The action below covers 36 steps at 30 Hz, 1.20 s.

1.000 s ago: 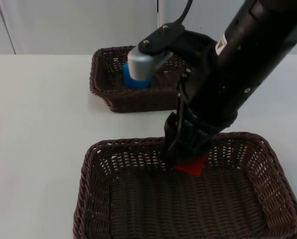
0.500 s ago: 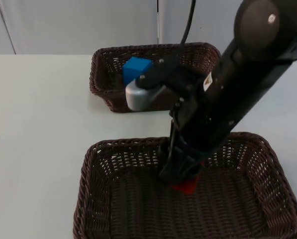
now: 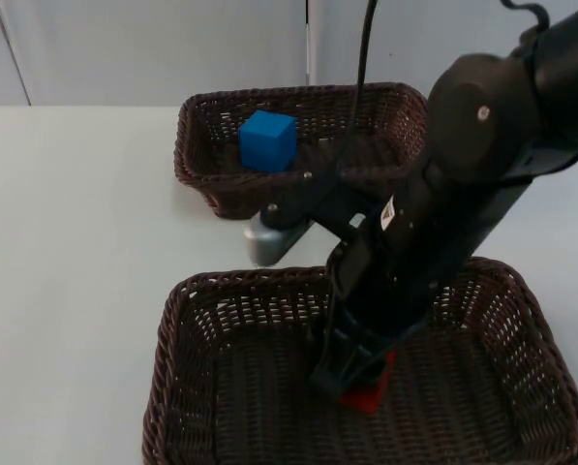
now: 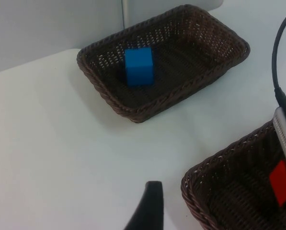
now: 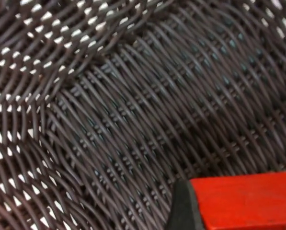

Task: Pick up one cube with the left hand and place it into the upper basket. Pick up one cube with the right hand and place it into the lower basket.

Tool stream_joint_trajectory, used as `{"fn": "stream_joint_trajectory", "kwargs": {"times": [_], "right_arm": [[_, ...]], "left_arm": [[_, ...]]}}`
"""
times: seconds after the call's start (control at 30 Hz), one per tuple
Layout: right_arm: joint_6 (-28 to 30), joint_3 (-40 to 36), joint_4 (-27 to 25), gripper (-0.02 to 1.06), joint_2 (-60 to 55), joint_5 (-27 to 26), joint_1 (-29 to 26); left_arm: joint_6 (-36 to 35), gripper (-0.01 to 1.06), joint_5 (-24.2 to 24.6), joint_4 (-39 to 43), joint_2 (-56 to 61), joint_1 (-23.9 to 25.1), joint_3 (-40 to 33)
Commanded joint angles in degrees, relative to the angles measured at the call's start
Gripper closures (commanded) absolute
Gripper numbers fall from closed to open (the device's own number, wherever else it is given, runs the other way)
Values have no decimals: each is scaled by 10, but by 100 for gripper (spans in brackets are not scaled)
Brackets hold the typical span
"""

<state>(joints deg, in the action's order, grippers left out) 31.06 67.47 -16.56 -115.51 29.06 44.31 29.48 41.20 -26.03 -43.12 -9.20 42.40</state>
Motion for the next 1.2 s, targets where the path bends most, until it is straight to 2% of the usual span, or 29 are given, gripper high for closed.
{"fn": "stream_joint_trajectory", "kwargs": {"times": [0.0, 0.13, 0.2, 0.23, 0.27, 0.4, 0.43, 0.53, 0.87, 1.17], "right_arm": [[-1, 0, -4, 104, -4, -6, 4], [-1, 0, -4, 96, -4, -6, 4], [-1, 0, -4, 86, -4, -6, 4], [-1, 0, -4, 78, -4, -6, 4], [-1, 0, -4, 78, -4, -6, 4], [-1, 0, -4, 52, -4, -6, 4], [-1, 0, -4, 52, -4, -6, 4], [0, 0, -4, 40, -4, -6, 4], [0, 0, -5, 39, 9, -2, 4], [-4, 1, -5, 39, 97, 8, 4]], "left_arm": [[-4, 26, -2, -2, 2, 1, -1], [-4, 26, -2, -2, 2, 1, -1], [-4, 26, -2, -2, 2, 1, -1], [-4, 26, -1, -2, 2, 1, -1], [-4, 26, -1, -2, 2, 1, -1], [-4, 26, -1, -2, 2, 1, -1], [-4, 26, -1, -2, 2, 1, -1], [-4, 26, -1, -2, 2, 1, -1], [-4, 26, -1, -2, 2, 1, -1], [-4, 26, -1, -2, 2, 1, -1]]}}
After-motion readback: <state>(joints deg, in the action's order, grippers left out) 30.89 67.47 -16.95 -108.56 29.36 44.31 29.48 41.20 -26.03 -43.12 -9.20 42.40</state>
